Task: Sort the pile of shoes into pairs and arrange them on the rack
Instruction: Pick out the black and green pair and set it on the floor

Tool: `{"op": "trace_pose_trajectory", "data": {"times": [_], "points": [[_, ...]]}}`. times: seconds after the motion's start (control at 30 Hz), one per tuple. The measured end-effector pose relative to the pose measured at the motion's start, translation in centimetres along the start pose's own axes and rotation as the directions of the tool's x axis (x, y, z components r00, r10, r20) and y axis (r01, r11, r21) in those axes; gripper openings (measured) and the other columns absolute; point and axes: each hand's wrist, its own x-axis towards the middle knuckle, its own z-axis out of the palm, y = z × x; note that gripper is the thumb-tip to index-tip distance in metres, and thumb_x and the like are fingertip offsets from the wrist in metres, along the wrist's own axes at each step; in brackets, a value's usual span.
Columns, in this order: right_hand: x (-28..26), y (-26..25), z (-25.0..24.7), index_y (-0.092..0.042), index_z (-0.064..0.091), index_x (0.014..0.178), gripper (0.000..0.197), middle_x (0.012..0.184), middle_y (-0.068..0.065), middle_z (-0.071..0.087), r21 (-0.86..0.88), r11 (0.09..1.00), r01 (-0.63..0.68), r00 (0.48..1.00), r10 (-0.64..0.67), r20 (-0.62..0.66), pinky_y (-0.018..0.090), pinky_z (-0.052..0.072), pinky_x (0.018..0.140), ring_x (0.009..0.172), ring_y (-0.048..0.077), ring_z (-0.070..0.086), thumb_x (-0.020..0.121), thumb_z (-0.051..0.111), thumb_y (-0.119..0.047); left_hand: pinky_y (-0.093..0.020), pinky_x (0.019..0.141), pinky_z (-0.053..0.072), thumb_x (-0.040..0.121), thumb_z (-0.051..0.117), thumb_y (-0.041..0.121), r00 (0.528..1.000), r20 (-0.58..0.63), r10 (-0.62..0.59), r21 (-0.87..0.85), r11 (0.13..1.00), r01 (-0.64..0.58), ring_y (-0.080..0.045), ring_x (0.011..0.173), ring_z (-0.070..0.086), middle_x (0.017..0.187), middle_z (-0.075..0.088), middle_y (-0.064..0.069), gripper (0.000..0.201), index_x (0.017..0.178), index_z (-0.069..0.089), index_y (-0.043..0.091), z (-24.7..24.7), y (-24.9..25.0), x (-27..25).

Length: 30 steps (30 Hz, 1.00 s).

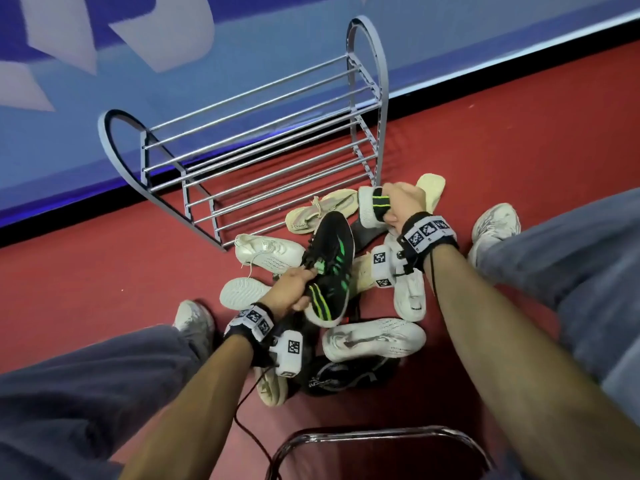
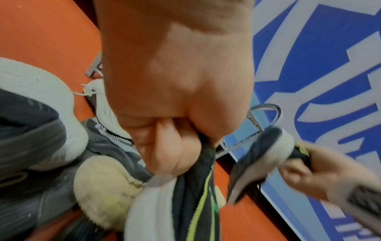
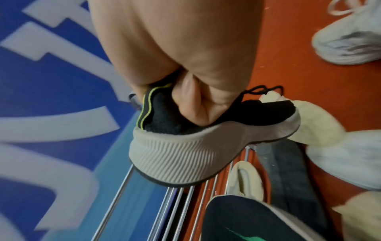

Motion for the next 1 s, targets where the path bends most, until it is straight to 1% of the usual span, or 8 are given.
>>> {"op": "trace_pose_trajectory", "data": {"times": [0.1,0.23,0.37,0.47,0.6,0.67,0.77,1.0], "points": [[-1.8,-1.4,2.7,-0.018,0.050,0.056,0.030,0.051,-0.005,0.047,-0.212,0.966,0.150,0.985,-0.128,0.116,0.019,0.037,0.042,0.046,0.013,0.045,0.082,0.063,-0.011,-0.012,0.032,0.021,0.109,0.041,0.027,1.000,0.018,0.010,-0.042,0.999,-0.009,-0.008,0.028,0.034,0.048,0.049,-0.002,0.030,0.085,0.051,0.013,2.8,-0.8,-0.4],[-3.1,1.4,5.8,-0.019,0.037,0.051,0.040,0.050,0.001,0.034,-0.399,0.830,0.389,0.884,-0.215,0.415,0.027,0.030,0.053,0.051,0.015,0.034,0.078,0.063,-0.008,-0.020,0.045,0.040,0.110,0.025,0.040,0.997,0.002,-0.077,-0.025,0.997,0.077,-0.011,0.047,0.058,0.075,0.066,-0.003,0.046,0.106,0.061,0.013,2.4,-2.8,-0.1],[-4.3,7.7,7.3,-0.021,0.029,0.049,0.047,0.050,-0.003,0.027,-0.542,0.665,0.515,0.756,-0.054,0.652,0.028,0.026,0.052,0.051,0.015,0.030,0.076,0.064,-0.008,-0.035,0.073,0.059,0.103,0.011,0.063,0.991,-0.038,-0.130,-0.441,0.892,0.100,-0.025,0.083,0.075,0.094,0.077,-0.013,0.076,0.116,0.061,0.008,0.0,-3.0,0.7],[-4.0,12.0,6.8,-0.018,0.045,0.058,0.031,0.055,-0.002,0.042,-0.653,0.539,0.532,0.676,0.194,0.711,0.027,0.037,0.054,0.055,0.017,0.042,0.078,0.069,-0.017,-0.035,0.076,0.060,0.103,0.031,0.062,0.979,0.011,-0.205,-0.524,0.833,0.180,-0.024,0.083,0.073,0.096,0.075,-0.010,0.062,0.112,0.063,0.011,0.0,-3.8,0.7],[-3.0,13.9,5.0,-0.022,0.061,0.092,0.015,0.076,0.010,0.071,-0.646,0.719,0.256,0.686,0.335,0.646,0.029,0.052,0.057,0.063,0.020,0.063,0.087,0.070,-0.032,-0.026,0.056,0.059,0.105,0.052,0.032,0.958,-0.106,-0.265,-0.404,0.892,0.203,-0.018,0.062,0.072,0.079,0.072,-0.007,0.035,0.119,0.057,0.000,1.6,-7.9,1.3],[-2.0,14.3,3.9,-0.016,0.058,0.108,0.022,0.092,0.013,0.073,-0.637,0.748,0.186,0.796,0.266,0.544,0.029,0.053,0.062,0.073,0.020,0.066,0.090,0.067,-0.025,-0.027,0.054,0.060,0.107,0.044,0.018,0.948,-0.156,-0.278,-0.392,0.898,0.199,-0.019,0.060,0.070,0.085,0.071,-0.012,0.033,0.129,0.054,-0.004,1.5,-9.4,1.8],[0.1,15.7,0.5,-0.021,0.057,0.112,0.040,0.103,0.001,0.068,-0.806,0.500,0.317,0.936,-0.026,0.352,0.031,0.053,0.079,0.092,0.020,0.065,0.078,0.073,-0.035,-0.031,0.059,0.063,0.108,0.040,0.013,0.951,-0.123,-0.283,-0.386,0.897,0.217,-0.023,0.064,0.074,0.091,0.073,-0.017,0.029,0.132,0.050,-0.002,0.8,-10.1,1.7],[0.8,19.5,-3.6,-0.021,0.032,0.139,0.096,0.132,0.003,0.049,-0.946,0.075,0.316,0.907,0.269,0.325,0.048,0.041,0.104,0.125,0.031,0.049,0.063,0.083,-0.051,-0.031,0.069,0.061,0.106,0.049,0.017,0.966,-0.004,-0.260,-0.170,0.952,0.255,-0.017,0.068,0.075,0.099,0.073,-0.016,0.021,0.123,0.054,0.005,0.9,-10.9,0.7]]}}
